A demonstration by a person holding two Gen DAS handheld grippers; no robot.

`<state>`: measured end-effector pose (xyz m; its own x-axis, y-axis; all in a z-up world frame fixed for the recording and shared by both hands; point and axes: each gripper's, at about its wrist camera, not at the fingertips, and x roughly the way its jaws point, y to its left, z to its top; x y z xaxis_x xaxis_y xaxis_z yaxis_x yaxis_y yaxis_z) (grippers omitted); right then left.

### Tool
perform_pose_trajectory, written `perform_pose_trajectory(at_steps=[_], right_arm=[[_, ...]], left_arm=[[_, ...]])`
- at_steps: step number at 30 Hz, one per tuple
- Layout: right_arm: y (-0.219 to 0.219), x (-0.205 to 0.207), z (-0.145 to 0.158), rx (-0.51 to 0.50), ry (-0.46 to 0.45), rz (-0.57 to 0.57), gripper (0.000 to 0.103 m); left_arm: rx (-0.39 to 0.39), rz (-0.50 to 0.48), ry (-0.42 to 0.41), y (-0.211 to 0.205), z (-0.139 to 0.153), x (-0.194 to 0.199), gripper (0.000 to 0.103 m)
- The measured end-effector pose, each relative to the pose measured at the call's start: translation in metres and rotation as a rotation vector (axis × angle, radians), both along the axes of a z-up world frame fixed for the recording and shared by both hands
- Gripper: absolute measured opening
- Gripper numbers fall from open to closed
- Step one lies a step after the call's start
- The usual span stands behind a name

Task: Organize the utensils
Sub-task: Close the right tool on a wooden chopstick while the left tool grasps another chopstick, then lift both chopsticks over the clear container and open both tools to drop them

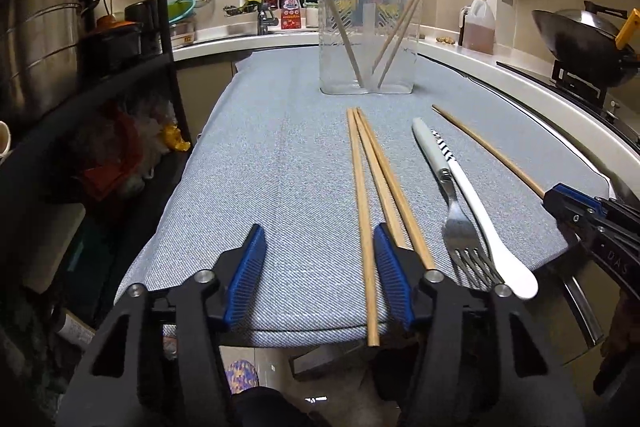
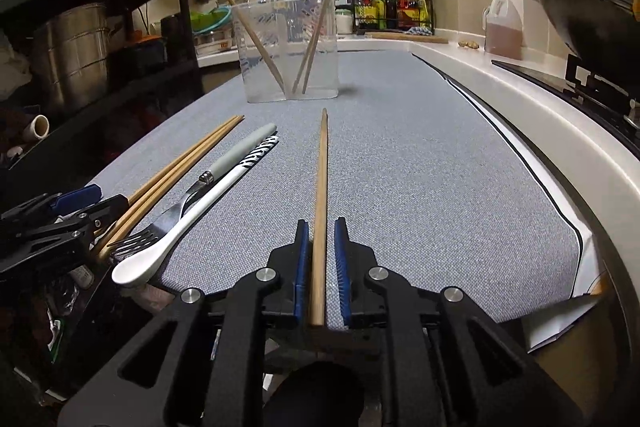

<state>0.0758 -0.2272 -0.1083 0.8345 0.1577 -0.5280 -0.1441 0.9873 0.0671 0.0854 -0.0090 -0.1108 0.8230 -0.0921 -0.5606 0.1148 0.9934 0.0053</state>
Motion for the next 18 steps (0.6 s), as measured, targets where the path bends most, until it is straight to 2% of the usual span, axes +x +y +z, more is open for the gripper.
perform_pose_trajectory(at_steps=[1,3,4,5,7,10,18], right_arm=[[0.000,-0.002,-0.001,0.000,-0.010,0.000,0.015],[0.000,-0.003,-0.001,0.001,-0.022,-0.002,0.011],[0.000,-0.002,0.000,0.007,-0.017,0.001,0.007],[0.000,-0.001,0.001,0.015,-0.006,0.004,0.007],[-0.001,0.001,0.004,0.012,0.014,0.000,0.007],[-0.003,-0.002,0.015,0.000,0.003,-0.007,0.007],[-0.003,-0.014,0.058,0.004,-0.101,0.000,0.007]], left_arm=[[0.001,-0.012,-0.003,-0.001,0.000,-0.001,0.042],[0.006,-0.050,-0.002,-0.005,0.002,-0.002,0.017],[0.011,-0.070,0.005,-0.007,0.003,-0.001,0.009],[0.023,-0.081,0.015,-0.010,0.004,-0.001,0.006],[0.022,-0.089,0.025,-0.009,0.007,0.000,0.006],[-0.005,-0.086,-0.017,-0.004,0.022,-0.008,0.006],[-0.040,-0.111,-0.153,0.002,0.073,-0.022,0.006]])
